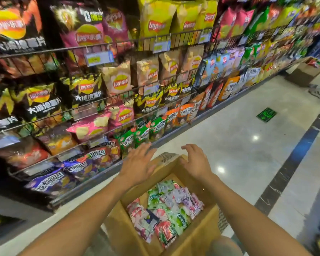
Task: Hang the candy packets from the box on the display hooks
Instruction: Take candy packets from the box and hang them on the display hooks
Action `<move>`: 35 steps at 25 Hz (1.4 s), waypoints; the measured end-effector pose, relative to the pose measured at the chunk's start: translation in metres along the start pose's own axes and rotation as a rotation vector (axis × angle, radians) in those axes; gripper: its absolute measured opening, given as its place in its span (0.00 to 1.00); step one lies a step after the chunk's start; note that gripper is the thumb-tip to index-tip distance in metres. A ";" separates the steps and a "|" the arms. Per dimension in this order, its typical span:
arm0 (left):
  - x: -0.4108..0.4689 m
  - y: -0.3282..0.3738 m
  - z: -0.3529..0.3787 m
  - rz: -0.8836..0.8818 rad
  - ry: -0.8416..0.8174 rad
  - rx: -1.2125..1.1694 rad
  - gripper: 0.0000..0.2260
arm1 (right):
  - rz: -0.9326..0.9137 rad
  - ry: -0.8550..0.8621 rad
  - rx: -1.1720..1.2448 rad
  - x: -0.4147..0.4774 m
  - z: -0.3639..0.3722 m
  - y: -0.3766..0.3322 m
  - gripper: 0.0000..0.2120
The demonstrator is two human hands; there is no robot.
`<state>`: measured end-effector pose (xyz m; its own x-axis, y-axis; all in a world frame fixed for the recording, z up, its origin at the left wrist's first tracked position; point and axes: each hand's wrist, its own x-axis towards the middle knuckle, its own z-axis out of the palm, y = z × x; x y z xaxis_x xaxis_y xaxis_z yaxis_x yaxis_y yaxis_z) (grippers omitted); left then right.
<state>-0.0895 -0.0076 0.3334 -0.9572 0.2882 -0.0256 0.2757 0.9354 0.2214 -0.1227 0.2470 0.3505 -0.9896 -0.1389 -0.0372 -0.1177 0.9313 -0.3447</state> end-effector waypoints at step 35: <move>0.021 -0.053 0.324 -0.359 -0.353 -1.275 0.37 | -0.055 -0.790 -0.344 -0.020 0.388 0.210 0.16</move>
<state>-0.0959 0.0155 0.0054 -0.8326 0.2880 -0.4730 -0.4347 0.1893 0.8805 -0.0955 0.3145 -0.0846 -0.6493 -0.2609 -0.7144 -0.3081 0.9490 -0.0666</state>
